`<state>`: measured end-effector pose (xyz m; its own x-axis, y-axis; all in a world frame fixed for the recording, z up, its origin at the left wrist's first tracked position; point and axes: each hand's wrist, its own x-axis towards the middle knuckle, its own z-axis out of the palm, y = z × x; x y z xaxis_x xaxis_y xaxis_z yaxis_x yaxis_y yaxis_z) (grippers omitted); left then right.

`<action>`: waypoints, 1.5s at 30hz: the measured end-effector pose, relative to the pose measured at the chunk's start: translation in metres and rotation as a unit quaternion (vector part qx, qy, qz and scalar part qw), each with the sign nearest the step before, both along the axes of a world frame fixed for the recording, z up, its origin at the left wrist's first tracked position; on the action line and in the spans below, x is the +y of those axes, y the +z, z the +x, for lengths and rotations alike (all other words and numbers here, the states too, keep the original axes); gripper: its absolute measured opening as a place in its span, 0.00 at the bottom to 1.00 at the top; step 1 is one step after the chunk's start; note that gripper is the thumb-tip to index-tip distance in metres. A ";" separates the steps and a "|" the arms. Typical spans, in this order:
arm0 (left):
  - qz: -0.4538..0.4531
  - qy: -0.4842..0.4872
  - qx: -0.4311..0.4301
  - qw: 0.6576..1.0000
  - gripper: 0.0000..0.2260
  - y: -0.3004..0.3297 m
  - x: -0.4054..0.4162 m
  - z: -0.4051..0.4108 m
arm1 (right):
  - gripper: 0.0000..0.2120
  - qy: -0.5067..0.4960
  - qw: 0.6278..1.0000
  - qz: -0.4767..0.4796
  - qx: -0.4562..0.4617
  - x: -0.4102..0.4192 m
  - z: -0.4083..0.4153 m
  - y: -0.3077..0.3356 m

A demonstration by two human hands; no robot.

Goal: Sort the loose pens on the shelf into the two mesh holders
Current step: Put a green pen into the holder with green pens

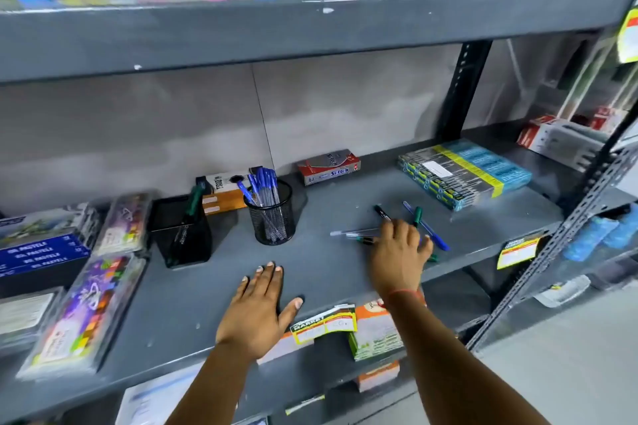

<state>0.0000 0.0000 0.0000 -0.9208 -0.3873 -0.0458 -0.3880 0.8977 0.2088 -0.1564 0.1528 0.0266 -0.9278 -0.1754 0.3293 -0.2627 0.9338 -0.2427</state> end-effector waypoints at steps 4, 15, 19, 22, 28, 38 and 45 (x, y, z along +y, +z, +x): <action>-0.003 0.002 0.022 1.000 0.55 -0.001 -0.001 0.002 | 0.14 -0.054 0.998 -0.016 -0.036 0.009 -0.026 0.009; 0.009 -0.005 0.004 1.000 0.54 -0.002 -0.003 -0.001 | 0.14 -0.049 0.996 -0.047 -0.055 -0.004 -0.027 0.027; 0.012 -0.017 0.001 1.000 0.55 -0.002 -0.006 0.001 | 0.10 0.017 0.989 -0.137 0.054 -0.022 -0.020 0.053; 0.015 -0.014 0.005 1.000 0.56 -0.002 -0.017 0.012 | 0.11 0.064 0.969 -0.225 0.085 -0.049 -0.009 0.082; 0.009 0.020 0.022 1.000 0.56 0.002 -0.050 0.053 | 0.12 0.223 0.890 -0.397 0.022 -0.124 0.042 0.123; 0.003 0.072 -0.026 0.997 0.38 0.002 -0.076 0.082 | 0.18 0.327 0.908 -0.208 -0.160 -0.225 0.083 0.103; -0.010 0.058 -0.051 0.997 0.33 -0.001 -0.076 0.080 | 0.29 0.303 0.854 -0.312 -0.284 -0.230 0.076 0.081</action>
<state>0.0803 -0.0762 -0.0005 -0.8605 -0.4932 -0.1278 -0.5082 0.8487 0.1461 -0.0804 -0.0775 0.1072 -0.7695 -0.6358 0.0607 -0.3262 0.3095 -0.8932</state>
